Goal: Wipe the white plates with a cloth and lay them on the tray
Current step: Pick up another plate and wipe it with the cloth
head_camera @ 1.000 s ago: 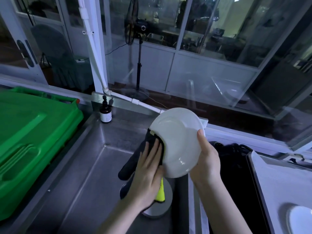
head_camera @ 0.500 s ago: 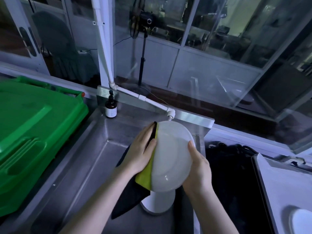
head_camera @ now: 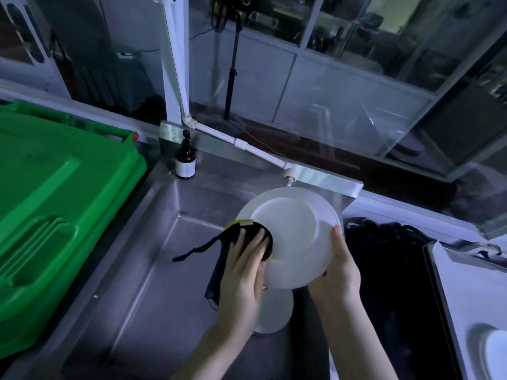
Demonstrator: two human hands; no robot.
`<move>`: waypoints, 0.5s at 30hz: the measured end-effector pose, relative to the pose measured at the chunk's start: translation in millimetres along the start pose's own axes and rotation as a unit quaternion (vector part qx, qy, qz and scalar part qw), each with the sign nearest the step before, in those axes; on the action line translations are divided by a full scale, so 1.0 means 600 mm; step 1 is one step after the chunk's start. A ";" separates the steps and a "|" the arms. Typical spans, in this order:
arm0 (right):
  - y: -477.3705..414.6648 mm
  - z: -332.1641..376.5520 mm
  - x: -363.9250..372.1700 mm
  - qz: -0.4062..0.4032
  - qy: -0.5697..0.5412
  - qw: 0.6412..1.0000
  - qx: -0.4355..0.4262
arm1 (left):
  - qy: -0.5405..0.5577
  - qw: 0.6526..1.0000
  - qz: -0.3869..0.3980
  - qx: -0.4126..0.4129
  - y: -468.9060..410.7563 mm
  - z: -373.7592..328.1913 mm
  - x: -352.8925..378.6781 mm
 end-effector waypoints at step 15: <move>0.064 0.007 0.067 0.168 0.614 0.651 -0.414 | 0.153 0.927 0.031 -0.341 -0.056 0.133 -0.031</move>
Point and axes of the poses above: each hand's wrist, its own y-axis away from the middle knuckle, its own x-axis out of the palm, z = x × y, the point moved 8 cm from there along -y, towards the middle knuckle
